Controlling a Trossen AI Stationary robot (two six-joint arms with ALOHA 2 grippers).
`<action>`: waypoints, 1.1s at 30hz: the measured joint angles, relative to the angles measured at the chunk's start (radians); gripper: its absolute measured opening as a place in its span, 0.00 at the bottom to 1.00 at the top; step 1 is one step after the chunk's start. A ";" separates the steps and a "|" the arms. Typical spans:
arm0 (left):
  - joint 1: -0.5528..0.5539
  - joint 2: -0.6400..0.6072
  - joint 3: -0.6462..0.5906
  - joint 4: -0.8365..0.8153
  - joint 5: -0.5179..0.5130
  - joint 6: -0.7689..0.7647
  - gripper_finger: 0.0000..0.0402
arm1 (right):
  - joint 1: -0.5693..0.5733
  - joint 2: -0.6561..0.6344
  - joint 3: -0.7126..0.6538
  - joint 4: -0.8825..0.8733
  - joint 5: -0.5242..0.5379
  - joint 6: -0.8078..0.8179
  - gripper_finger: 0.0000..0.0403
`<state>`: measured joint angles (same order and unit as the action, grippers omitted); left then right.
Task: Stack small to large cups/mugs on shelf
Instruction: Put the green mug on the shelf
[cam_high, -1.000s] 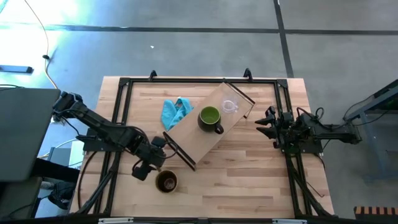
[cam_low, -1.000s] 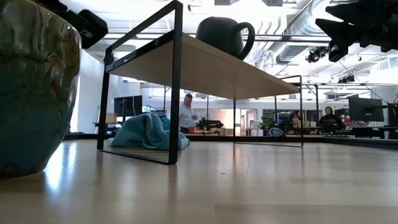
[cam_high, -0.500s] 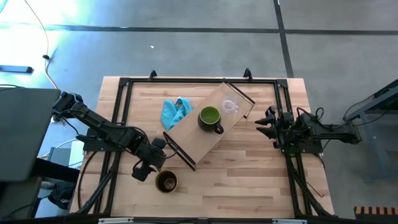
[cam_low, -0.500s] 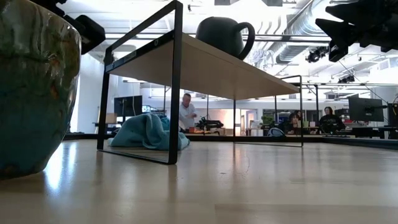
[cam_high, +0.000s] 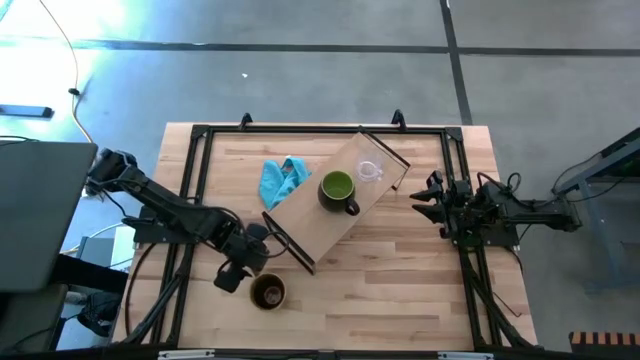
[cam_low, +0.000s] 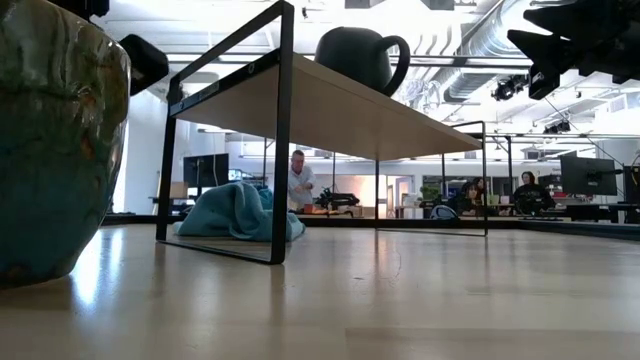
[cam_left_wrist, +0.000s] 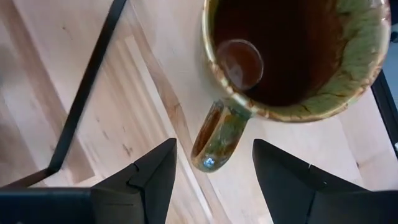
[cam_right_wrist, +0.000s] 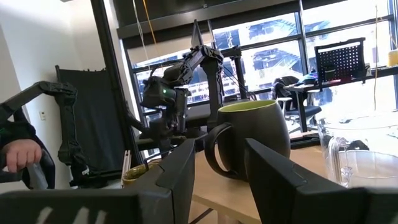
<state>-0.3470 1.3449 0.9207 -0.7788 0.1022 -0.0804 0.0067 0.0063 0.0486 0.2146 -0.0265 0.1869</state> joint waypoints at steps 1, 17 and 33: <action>0.000 0.011 0.000 0.004 0.008 0.000 0.50 | 0.000 0.000 0.000 0.000 0.000 0.004 0.32; -0.001 0.048 0.000 0.022 0.088 -0.097 0.49 | 0.000 0.000 0.000 0.000 -0.011 0.023 0.32; -0.063 0.048 0.000 0.022 0.247 -0.199 0.31 | 0.000 0.000 0.000 0.000 -0.011 0.023 0.32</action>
<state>-0.4102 1.3930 0.9203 -0.7570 0.3487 -0.2791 0.0071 0.0063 0.0486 0.2146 -0.0376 0.2096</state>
